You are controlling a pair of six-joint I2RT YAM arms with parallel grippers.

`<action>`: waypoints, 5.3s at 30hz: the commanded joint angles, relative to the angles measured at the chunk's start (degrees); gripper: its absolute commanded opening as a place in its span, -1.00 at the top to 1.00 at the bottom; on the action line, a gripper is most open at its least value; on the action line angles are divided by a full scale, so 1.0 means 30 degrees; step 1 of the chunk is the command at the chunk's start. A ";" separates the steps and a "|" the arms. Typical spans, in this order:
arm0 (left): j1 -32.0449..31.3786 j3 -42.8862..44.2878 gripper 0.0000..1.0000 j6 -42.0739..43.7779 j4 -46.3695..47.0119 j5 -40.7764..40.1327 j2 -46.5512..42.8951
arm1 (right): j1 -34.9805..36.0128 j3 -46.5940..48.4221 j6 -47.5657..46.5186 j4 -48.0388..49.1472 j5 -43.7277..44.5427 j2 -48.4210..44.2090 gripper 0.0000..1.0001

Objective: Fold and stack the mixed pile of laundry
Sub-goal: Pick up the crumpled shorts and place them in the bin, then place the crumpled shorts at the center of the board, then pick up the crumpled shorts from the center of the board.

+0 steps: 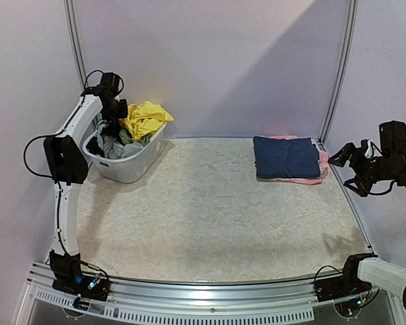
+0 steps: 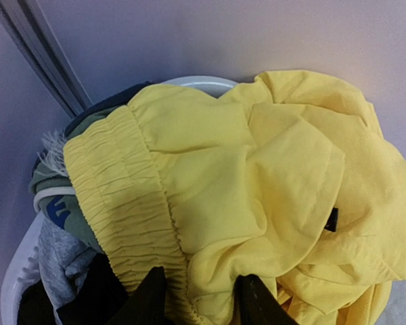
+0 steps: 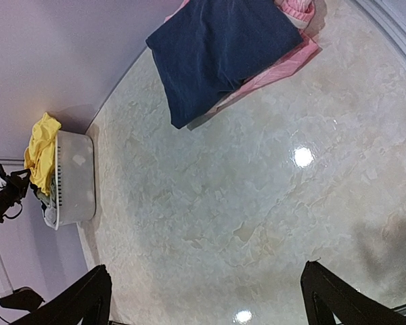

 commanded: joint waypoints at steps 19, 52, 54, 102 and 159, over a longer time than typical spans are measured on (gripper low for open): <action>0.0044 0.0172 1.00 -0.1759 0.3152 0.1187 -0.2957 | -0.0039 -0.0424 0.0635 0.0595 -0.0250 -0.0577 -0.98; -0.9358 -0.7080 1.00 -0.2272 0.3586 0.8639 -1.4622 | -0.0039 -0.1147 -0.1669 0.6833 -0.4009 0.0396 -0.98; -1.0111 -0.7103 1.00 -0.2448 0.3170 0.9586 -1.4849 | -0.0039 -0.1138 -0.1895 0.6951 -0.4057 0.0389 -0.98; -1.0334 -0.9246 -0.82 -0.4973 -0.3832 0.5724 -0.6772 | 1.9487 -0.7013 -0.2102 1.2072 0.2690 0.6312 -0.52; -0.9399 -0.3121 -0.50 -0.6688 0.4721 1.3828 0.2828 | 1.4944 -0.2228 -0.1535 -0.0209 1.2991 0.5471 1.00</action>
